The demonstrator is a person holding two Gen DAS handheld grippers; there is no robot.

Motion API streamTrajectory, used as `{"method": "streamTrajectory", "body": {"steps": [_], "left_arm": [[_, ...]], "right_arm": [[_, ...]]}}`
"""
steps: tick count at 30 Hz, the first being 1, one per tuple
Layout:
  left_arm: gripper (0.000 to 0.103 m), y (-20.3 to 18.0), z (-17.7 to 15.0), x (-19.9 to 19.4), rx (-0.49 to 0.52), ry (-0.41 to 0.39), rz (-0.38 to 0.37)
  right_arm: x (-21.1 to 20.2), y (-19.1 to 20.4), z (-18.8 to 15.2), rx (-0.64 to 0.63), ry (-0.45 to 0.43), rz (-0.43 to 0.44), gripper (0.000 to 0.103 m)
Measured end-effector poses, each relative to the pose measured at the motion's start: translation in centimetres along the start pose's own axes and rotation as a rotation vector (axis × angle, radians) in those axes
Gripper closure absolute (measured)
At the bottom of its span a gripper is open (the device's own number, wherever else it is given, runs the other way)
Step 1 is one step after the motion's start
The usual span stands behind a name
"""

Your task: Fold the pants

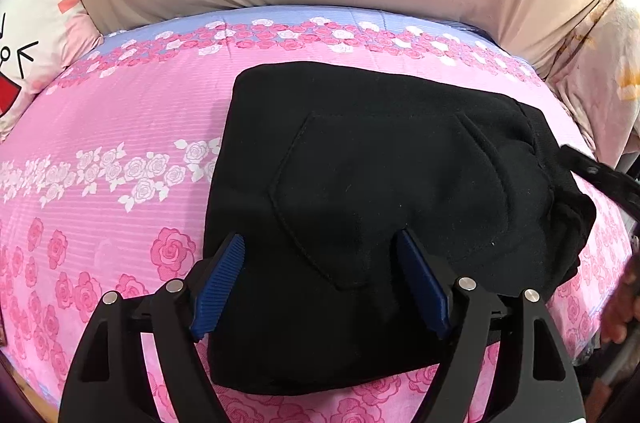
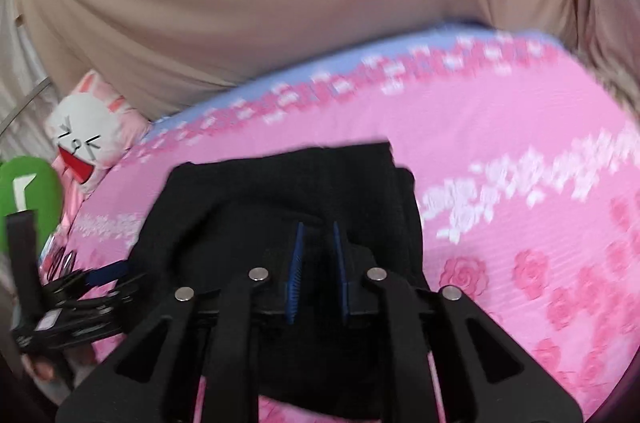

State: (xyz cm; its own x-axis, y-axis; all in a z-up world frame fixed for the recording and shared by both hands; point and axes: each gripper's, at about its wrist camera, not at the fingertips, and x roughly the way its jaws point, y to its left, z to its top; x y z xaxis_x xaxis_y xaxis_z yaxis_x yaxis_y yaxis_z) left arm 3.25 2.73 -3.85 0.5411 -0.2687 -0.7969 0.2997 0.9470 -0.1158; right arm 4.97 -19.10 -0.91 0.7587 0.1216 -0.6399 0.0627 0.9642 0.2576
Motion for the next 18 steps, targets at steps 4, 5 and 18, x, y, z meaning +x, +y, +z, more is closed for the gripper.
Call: {"method": "streamTrajectory", "body": {"steps": [4,5,18], "left_arm": [[0.026,0.1,0.0,0.0,-0.005,-0.002,-0.001],[0.026,0.1,0.0,0.0,-0.007,-0.002,-0.004],[0.026,8.1,-2.1,-2.3,-0.304,0.013,-0.194]], "right_arm": [[1.5,-1.5,-2.5,0.011,0.084,-0.051,0.092],[1.8,-2.0,-3.0,0.026,0.09,-0.039,0.092],[-1.9,-5.7,-4.9,0.183,0.089,0.076,0.063]]}}
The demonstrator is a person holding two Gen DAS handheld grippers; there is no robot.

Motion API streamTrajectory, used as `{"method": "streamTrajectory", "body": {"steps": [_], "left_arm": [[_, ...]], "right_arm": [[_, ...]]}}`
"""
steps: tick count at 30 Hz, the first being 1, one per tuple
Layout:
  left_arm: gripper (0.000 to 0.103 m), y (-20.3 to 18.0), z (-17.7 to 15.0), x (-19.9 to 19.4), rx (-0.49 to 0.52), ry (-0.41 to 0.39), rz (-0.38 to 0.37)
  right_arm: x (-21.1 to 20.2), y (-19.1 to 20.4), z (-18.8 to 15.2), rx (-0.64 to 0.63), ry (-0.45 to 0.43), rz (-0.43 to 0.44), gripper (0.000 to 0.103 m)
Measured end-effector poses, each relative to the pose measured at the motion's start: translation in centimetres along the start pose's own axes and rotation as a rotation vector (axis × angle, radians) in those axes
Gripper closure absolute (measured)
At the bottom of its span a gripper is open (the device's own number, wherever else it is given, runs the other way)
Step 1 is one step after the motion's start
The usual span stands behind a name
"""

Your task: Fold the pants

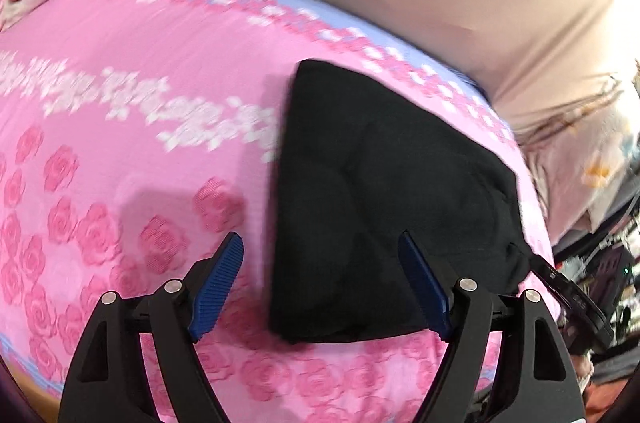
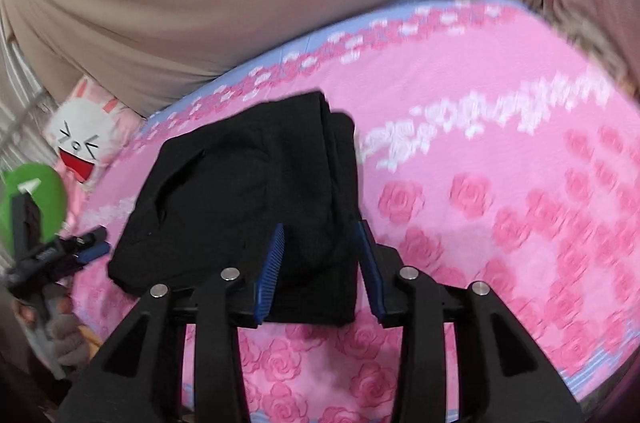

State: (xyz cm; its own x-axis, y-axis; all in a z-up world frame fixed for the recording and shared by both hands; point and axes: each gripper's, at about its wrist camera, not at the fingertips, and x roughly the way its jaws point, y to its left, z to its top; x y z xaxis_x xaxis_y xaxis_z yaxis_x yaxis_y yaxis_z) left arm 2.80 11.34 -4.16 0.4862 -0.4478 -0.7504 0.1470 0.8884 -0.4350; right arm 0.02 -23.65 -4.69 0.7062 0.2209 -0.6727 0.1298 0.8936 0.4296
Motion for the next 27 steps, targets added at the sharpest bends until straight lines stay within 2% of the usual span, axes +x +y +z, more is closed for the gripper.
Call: {"method": "streamTrajectory", "body": {"steps": [2,4,5,6,8,9,15,17,19,21,22,23,25,27], "left_arm": [[0.026,-0.3,-0.4,0.1,-0.004,0.001,-0.017],[0.026,-1.4,-0.7,-0.2,0.031,-0.009,-0.043],[0.026,-2.3,-0.8,-0.5,0.066,-0.017,-0.051],[0.026,-3.8,-0.9,-0.8,0.117,-0.031,-0.062],[0.024,-7.3,-1.2,-1.2,0.235,-0.043,-0.097],[0.022,-8.5,-1.4,-1.1,0.279,-0.04,-0.109],[0.017,-18.4,-3.5,2.2,0.564,-0.04,-0.146],[0.017,-20.9,-4.2,4.3,0.613,-0.035,-0.145],[0.017,-22.0,-4.3,5.6,0.625,-0.065,-0.097],[0.049,-22.6,-3.8,6.5,0.63,-0.111,-0.023],[0.072,-22.4,-3.1,6.8,0.621,-0.107,-0.005],[0.084,-21.9,-2.2,6.9,0.592,-0.08,-0.03],[0.087,-19.5,0.5,5.2,0.472,-0.059,-0.121],[0.088,-17.1,2.6,1.8,0.396,-0.126,-0.156]], "right_arm": [[0.9,-0.4,-0.1,0.031,0.029,0.062,0.053],[1.6,-0.1,-0.1,0.015,0.037,0.037,0.048],[1.7,0.1,0.0,0.008,0.031,0.033,0.05],[1.6,0.4,0.1,-0.005,0.023,0.034,0.057],[1.1,1.2,0.6,-0.052,0.003,0.022,0.083],[0.8,1.5,0.9,-0.053,0.003,0.046,0.088],[-1.6,3.6,3.7,-0.024,-0.015,0.26,0.09],[-1.9,4.5,4.6,-0.032,-0.011,0.31,0.09],[-1.8,5.1,4.9,-0.037,-0.004,0.316,0.09],[-1.4,5.0,5.0,-0.039,0.013,0.307,0.088],[-1.5,4.7,4.9,-0.04,0.01,0.294,0.086],[-1.8,4.2,4.7,-0.038,-0.01,0.284,0.085],[-2.8,3.1,4.2,-0.037,-0.048,0.278,0.078],[-3.8,1.5,3.0,-0.056,-0.105,0.16,0.048]]}}
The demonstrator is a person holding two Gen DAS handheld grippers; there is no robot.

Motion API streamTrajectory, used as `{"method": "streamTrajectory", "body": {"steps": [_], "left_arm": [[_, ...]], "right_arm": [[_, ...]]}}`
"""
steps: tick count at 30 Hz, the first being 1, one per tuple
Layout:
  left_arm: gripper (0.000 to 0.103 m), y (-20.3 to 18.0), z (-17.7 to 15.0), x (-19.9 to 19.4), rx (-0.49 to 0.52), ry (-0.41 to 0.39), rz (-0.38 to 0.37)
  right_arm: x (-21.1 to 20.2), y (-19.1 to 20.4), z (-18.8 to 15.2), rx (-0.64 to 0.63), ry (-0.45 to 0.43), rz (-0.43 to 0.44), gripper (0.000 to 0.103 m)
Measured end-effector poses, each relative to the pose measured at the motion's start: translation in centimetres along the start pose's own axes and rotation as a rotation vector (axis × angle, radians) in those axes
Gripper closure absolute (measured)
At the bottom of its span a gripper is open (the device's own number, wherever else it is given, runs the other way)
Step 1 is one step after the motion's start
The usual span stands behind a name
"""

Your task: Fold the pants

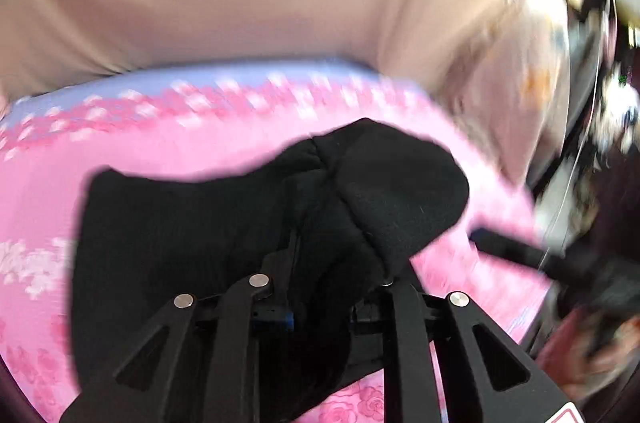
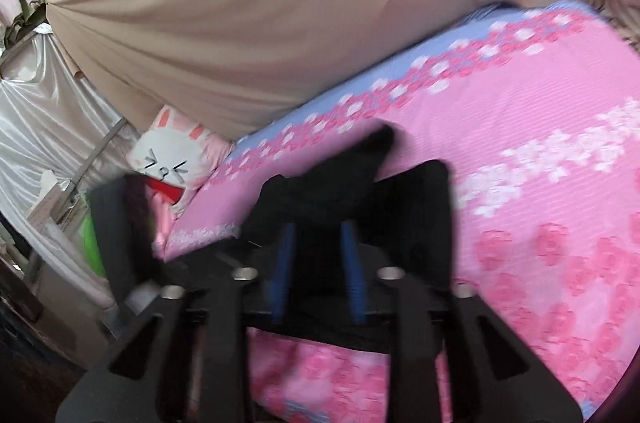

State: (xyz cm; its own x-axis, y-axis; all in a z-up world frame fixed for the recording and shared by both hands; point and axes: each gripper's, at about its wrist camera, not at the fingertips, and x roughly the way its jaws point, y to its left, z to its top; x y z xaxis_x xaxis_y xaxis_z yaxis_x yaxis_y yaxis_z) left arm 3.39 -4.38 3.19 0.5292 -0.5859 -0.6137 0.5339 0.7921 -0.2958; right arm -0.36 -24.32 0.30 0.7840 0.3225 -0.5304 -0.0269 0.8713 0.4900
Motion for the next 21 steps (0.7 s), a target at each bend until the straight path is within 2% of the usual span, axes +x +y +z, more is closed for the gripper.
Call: {"method": "streamTrajectory", "body": {"steps": [2,4,6,9,10,11,12,13,17,19,21], "left_arm": [[0.088,2.2,1.2,-4.2,-0.045,-0.083,0.016],[0.088,4.8,2.1,-8.7,-0.083,-0.163,0.052],[0.088,7.4,2.3,-12.3,-0.128,-0.215,0.091],[0.088,10.3,2.0,-15.1,-0.184,-0.249,0.152],[0.088,10.9,1.8,-15.6,-0.194,-0.259,0.175],[0.088,11.4,1.6,-16.0,-0.204,-0.265,0.192],[0.088,12.1,1.4,-16.2,-0.217,-0.267,0.207],[0.089,12.4,1.3,-16.2,-0.228,-0.269,0.212],[0.089,12.9,0.7,-16.4,-0.231,-0.27,0.236],[0.089,13.3,0.5,-16.2,-0.227,-0.258,0.213],[0.089,13.2,0.2,-15.4,-0.225,-0.241,0.185]], "right_arm": [[0.3,-1.4,-1.3,-0.024,0.021,-0.144,0.043],[1.5,-3.2,-2.6,0.012,0.081,-0.19,0.043],[3.4,-5.0,-3.8,0.114,0.152,-0.133,0.043],[5.7,-5.0,-4.2,0.173,0.183,-0.037,0.044],[6.9,-4.5,-4.2,0.168,0.193,-0.012,0.048],[7.7,-4.0,-4.1,0.143,0.193,-0.048,0.066],[7.9,-3.5,-4.0,0.115,0.188,-0.075,0.076],[7.7,-2.9,-3.7,0.096,0.177,-0.075,0.079],[3.5,-1.2,-1.9,0.046,0.08,-0.105,0.083],[2.3,-1.6,-1.7,0.003,0.064,-0.204,0.083],[3.0,-3.7,-2.7,0.028,0.112,-0.284,0.078]]}}
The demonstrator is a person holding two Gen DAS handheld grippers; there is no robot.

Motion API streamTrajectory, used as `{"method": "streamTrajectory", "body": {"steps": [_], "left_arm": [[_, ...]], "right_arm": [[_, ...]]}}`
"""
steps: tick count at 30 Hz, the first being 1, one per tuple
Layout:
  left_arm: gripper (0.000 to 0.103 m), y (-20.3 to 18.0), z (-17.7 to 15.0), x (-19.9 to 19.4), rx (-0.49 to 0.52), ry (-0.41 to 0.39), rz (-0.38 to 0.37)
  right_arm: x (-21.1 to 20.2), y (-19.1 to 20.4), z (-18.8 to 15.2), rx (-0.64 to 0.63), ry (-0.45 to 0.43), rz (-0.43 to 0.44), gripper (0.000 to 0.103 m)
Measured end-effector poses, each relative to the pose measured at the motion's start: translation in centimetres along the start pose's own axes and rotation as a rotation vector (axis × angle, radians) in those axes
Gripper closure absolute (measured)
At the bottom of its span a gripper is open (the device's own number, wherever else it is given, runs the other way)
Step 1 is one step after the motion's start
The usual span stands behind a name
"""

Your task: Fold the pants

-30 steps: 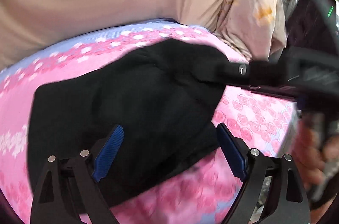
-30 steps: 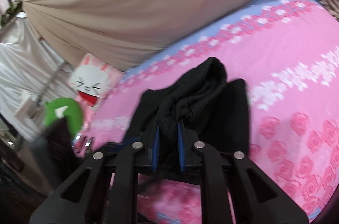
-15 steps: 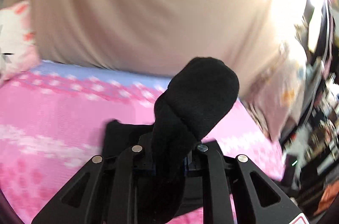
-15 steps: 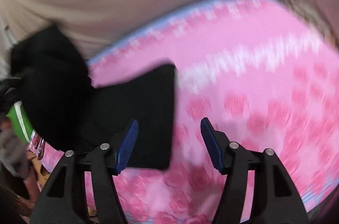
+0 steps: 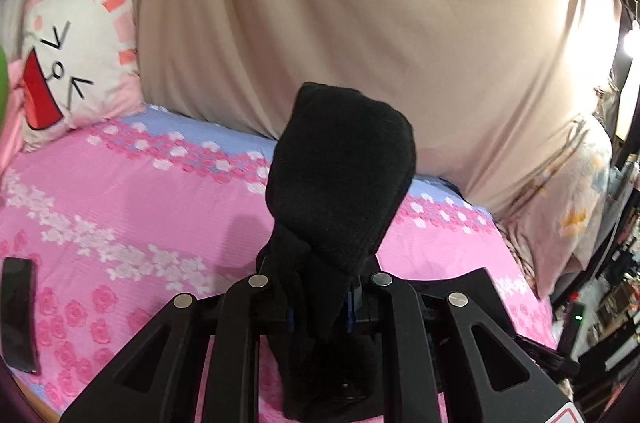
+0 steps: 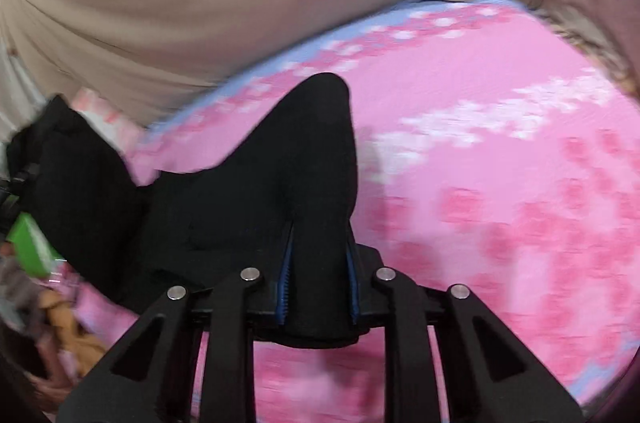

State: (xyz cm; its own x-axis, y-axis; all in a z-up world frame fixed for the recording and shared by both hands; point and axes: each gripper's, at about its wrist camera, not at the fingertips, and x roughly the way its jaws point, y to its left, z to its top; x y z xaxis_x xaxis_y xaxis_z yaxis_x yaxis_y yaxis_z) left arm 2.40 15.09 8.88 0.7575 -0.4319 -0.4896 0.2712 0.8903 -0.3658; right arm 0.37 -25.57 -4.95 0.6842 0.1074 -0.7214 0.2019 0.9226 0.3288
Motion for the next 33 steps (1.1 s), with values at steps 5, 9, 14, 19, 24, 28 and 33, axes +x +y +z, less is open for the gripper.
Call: {"method": "streamTrajectory", "body": {"steps": [5,9,14,19,24,28,33], "left_arm": [[0.089,-0.6,-0.5,1.1,0.011,0.023,-0.034],[0.089,-1.0,-0.4,1.2,0.025,0.024,-0.044],[0.089,-2.1,-0.6,1.6,0.041,0.035,-0.054],[0.089,-5.2,-0.9,2.3,0.103,0.076,-0.088],[0.08,-11.1,-3.3,4.8,0.211,0.165,-0.206],[0.017,-16.3,-8.2,8.3,0.285,0.311,-0.373],[0.017,-17.9,-10.8,10.3,0.281,0.378,-0.399]], "right_arm": [[-2.2,1.0,0.1,0.011,-0.118,-0.124,0.058],[-2.4,6.7,1.8,-0.128,-0.119,0.063,0.074],[8.1,11.3,1.3,-0.15,0.168,0.26,0.085],[7.9,12.6,1.1,-0.171,0.158,0.273,0.083],[1.0,5.1,2.2,-0.063,-0.04,0.139,0.079],[-2.8,-1.6,1.8,0.059,-0.105,0.016,0.078],[-3.9,-3.6,0.6,0.11,-0.084,0.075,0.064]]}}
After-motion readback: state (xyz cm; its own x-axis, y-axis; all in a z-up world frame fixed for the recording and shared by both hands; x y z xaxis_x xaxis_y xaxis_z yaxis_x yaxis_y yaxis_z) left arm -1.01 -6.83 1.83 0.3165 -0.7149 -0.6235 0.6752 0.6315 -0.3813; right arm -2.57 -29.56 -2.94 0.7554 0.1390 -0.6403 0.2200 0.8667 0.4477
